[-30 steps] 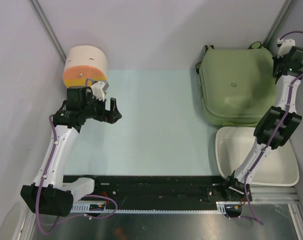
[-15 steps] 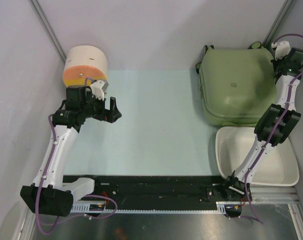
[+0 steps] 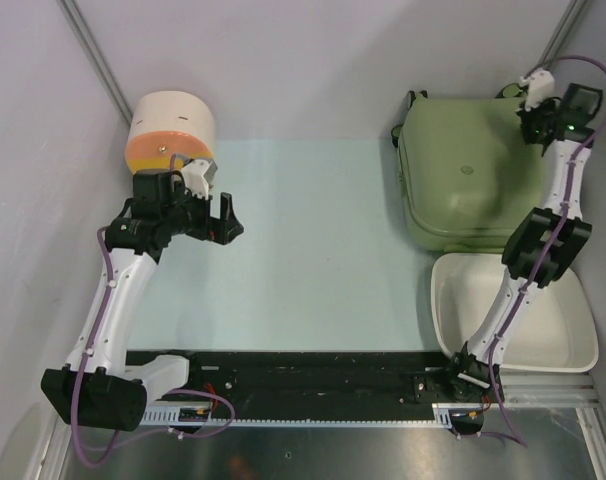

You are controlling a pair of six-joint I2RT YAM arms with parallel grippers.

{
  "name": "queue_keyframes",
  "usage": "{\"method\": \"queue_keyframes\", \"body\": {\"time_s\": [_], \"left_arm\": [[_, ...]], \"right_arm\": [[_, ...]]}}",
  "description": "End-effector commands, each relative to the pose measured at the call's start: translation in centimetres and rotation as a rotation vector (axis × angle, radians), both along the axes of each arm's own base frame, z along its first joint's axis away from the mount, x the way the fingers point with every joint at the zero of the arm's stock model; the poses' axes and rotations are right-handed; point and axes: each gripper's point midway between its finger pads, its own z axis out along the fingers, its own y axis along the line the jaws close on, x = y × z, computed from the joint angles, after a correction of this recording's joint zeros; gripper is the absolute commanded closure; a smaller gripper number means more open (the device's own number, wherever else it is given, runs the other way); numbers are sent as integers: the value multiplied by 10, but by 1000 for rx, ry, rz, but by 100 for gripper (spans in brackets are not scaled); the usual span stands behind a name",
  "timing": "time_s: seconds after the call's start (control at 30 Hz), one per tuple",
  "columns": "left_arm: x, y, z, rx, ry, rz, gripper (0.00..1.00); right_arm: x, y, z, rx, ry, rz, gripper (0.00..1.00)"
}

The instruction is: Open, take out, and arrange the luggage

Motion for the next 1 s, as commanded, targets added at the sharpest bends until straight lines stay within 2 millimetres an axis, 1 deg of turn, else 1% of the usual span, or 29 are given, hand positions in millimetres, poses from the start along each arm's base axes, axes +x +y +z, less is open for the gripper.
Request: {"method": "queue_keyframes", "body": {"time_s": [0.0,0.03,0.07,0.1,0.13,0.2,0.23,0.27,0.3,0.33,0.37,0.47,0.5,0.53,0.6,0.63,0.77,0.87,0.9,0.97], "left_arm": [[4,-6,20,2,-78,-49,0],[4,-6,20,2,-77,-52,0],[5,-6,18,3,-75,-52,0],[5,-6,18,3,-75,-56,0],[5,-6,18,2,-71,-55,0],[7,-7,19,2,-74,-57,0],[8,-7,21,1,-76,-58,0],[8,-7,23,0,-83,-58,0],[8,-7,24,0,-84,-58,0],[8,-7,24,1,-85,-59,0],[8,-7,23,2,-83,-60,0],[7,-7,22,3,-83,-61,0],[7,-7,22,4,-86,-61,0],[7,-7,22,4,-84,-61,0],[6,-7,22,2,-83,-62,0],[6,-7,21,1,-81,-61,0],[6,-7,21,-1,-82,-61,0],[5,-7,22,-2,-84,-60,0],[5,-7,21,-2,-80,-58,0],[6,-8,21,-7,-76,-56,0]], "right_arm": [[-11,81,-86,242,266,81,100],[-4,71,-75,205,221,22,100],[-3,65,-58,171,178,-11,100],[-2,56,-50,145,148,-56,100],[1,39,-43,87,103,-128,100],[-2,23,-29,36,66,-174,100],[-5,6,-24,5,52,-220,100],[-7,-6,-22,-20,50,-237,100],[-10,-16,-24,-32,55,-263,100],[-11,-26,-20,-43,46,-280,100],[-17,-42,-21,-64,51,-299,100],[-26,-66,-33,-98,82,-332,100],[-27,-71,-37,-120,96,-331,100],[-29,-74,-45,-122,113,-331,100],[-31,-82,-52,-133,130,-324,100],[-33,-81,-57,-132,148,-307,100],[-39,-82,-91,-145,240,-267,100],[-46,-67,-113,-82,303,-164,100],[-50,-53,-126,-25,340,-110,100],[-50,-38,-134,21,368,-50,100]]}}
